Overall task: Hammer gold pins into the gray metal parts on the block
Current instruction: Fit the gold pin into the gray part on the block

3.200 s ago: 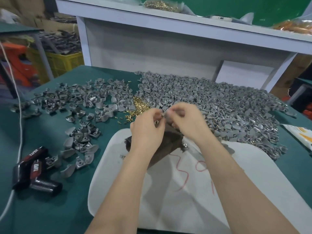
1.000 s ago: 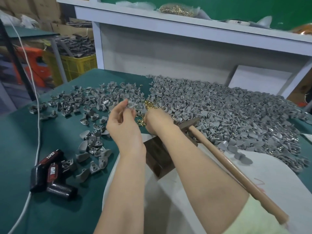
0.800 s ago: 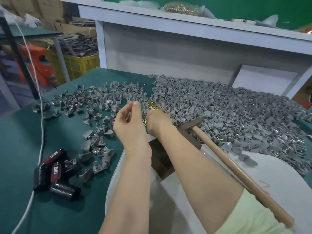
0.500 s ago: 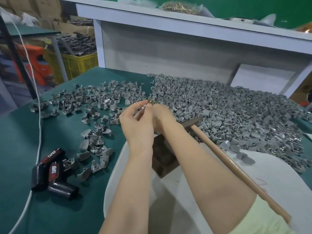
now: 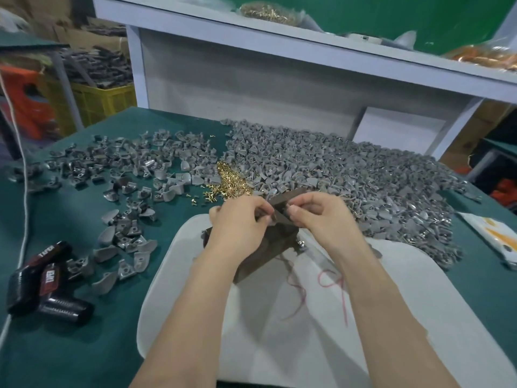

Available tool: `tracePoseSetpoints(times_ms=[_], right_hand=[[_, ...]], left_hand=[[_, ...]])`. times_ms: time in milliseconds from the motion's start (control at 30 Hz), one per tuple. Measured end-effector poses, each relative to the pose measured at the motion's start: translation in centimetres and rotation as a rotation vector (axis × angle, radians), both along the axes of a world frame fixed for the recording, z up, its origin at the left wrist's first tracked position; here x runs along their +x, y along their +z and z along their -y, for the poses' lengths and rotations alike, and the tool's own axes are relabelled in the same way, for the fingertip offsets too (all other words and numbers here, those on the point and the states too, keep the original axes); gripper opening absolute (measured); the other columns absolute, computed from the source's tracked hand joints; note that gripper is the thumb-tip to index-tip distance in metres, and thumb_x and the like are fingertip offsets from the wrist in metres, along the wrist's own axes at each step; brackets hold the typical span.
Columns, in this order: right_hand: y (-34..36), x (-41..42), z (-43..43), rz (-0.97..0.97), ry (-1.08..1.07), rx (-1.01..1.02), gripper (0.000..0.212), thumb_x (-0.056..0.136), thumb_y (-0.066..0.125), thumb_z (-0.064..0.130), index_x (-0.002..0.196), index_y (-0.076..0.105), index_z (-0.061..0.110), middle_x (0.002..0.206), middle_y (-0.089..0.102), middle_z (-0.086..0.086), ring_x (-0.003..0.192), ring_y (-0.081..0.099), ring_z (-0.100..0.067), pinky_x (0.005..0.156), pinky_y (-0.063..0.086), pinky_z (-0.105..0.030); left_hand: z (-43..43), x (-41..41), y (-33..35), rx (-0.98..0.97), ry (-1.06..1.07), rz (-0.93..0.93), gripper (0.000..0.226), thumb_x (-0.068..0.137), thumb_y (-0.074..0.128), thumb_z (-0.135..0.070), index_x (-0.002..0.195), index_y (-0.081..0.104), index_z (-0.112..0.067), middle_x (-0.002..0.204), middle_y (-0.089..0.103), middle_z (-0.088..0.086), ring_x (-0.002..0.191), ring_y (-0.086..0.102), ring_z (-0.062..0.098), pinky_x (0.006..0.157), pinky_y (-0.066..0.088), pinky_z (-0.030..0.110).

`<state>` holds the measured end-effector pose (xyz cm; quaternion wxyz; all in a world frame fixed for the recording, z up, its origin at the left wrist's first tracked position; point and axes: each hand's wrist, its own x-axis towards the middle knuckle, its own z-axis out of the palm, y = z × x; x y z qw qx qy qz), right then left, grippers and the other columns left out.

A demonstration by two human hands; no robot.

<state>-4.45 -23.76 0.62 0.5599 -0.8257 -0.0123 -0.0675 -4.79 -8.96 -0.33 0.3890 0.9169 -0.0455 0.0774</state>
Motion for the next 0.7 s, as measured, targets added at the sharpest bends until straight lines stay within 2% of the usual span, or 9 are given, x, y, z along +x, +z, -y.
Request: tracePoseSetpoints(times_ms=[100, 200, 300, 367, 433, 467, 600, 700], right_hand=[[-0.7, 0.2, -0.4, 0.024, -0.007, -0.016, 0.021, 0.084, 0.062, -0.003, 0.076, 0.063, 0.017, 0.067, 0.065, -0.004, 0.064, 0.061, -0.015, 0.076, 0.053, -0.036], [-1.2, 0.5, -0.8, 0.108, -0.012, -0.116, 0.026, 0.084, 0.063, 0.000, 0.073, 0.064, 0.023, 0.070, 0.066, 0.003, 0.070, 0.064, -0.014, 0.078, 0.054, -0.035], [-1.6, 0.5, -1.2, 0.176, -0.021, -0.251, 0.019, 0.084, 0.066, 0.009, 0.074, 0.065, 0.026, 0.077, 0.067, 0.006, 0.076, 0.062, -0.012, 0.077, 0.050, -0.028], [-1.8, 0.4, -1.5, 0.206, -0.011, -0.321, 0.017, 0.083, 0.067, 0.012, 0.075, 0.065, 0.027, 0.082, 0.064, 0.005, 0.074, 0.057, -0.006, 0.073, 0.044, -0.018], [-2.0, 0.3, -1.9, 0.218, 0.001, -0.379, 0.016, 0.083, 0.067, 0.013, 0.076, 0.064, 0.027, 0.083, 0.057, 0.010, 0.071, 0.052, 0.002, 0.067, 0.037, -0.007], [-2.0, 0.3, -2.1, 0.216, 0.000, -0.405, 0.015, 0.084, 0.067, 0.013, 0.077, 0.065, 0.026, 0.082, 0.053, 0.013, 0.070, 0.050, 0.003, 0.066, 0.036, -0.005], [-1.8, 0.1, -2.5, 0.235, -0.009, -0.510, 0.007, 0.085, 0.065, 0.012, 0.082, 0.069, 0.017, 0.081, 0.047, 0.010, 0.068, 0.045, -0.001, 0.065, 0.032, -0.011], [-1.4, 0.0, -2.8, 0.246, -0.010, -0.596, 0.006, 0.086, 0.063, 0.011, 0.083, 0.069, 0.011, 0.086, 0.048, 0.004, 0.076, 0.046, -0.011, 0.070, 0.033, -0.021]], left_hand=[[-0.2, 0.0, 0.0, 0.042, 0.010, 0.007, 0.010, 0.089, 0.062, -0.029, 0.090, 0.064, -0.039, 0.104, 0.067, -0.015, 0.111, 0.054, 0.015, 0.089, 0.026, 0.035], [-0.5, 0.1, 0.0, 0.055, 0.034, 0.016, 0.020, 0.085, 0.066, -0.033, 0.104, 0.062, -0.039, 0.112, 0.061, -0.013, 0.112, 0.052, 0.017, 0.090, 0.029, 0.038], [-0.7, 0.2, -0.1, 0.081, 0.070, 0.003, 0.010, 0.083, 0.066, -0.034, 0.089, 0.058, -0.038, 0.107, 0.056, -0.010, 0.111, 0.051, 0.021, 0.085, 0.028, 0.037], [-0.6, 0.3, -0.2, 0.113, 0.071, -0.006, 0.010, 0.085, 0.064, -0.033, 0.081, 0.055, -0.037, 0.104, 0.053, -0.008, 0.110, 0.050, 0.022, 0.083, 0.025, 0.036], [-0.6, 0.4, -0.3, 0.124, 0.065, -0.006, 0.011, 0.086, 0.062, -0.033, 0.079, 0.055, -0.036, 0.106, 0.055, -0.007, 0.110, 0.050, 0.022, 0.083, 0.025, 0.035], [-0.6, 0.4, -0.3, 0.123, 0.063, -0.005, 0.011, 0.087, 0.062, -0.033, 0.079, 0.055, -0.036, 0.107, 0.056, -0.006, 0.110, 0.051, 0.022, 0.083, 0.025, 0.035], [-0.5, 0.6, -0.4, 0.126, 0.058, 0.007, 0.011, 0.088, 0.060, -0.031, 0.078, 0.055, -0.036, 0.106, 0.061, -0.005, 0.109, 0.051, 0.022, 0.084, 0.027, 0.036], [-0.5, 0.6, -0.4, 0.131, 0.052, 0.008, 0.011, 0.088, 0.060, -0.029, 0.079, 0.056, -0.034, 0.106, 0.061, -0.005, 0.109, 0.051, 0.023, 0.087, 0.030, 0.037]])
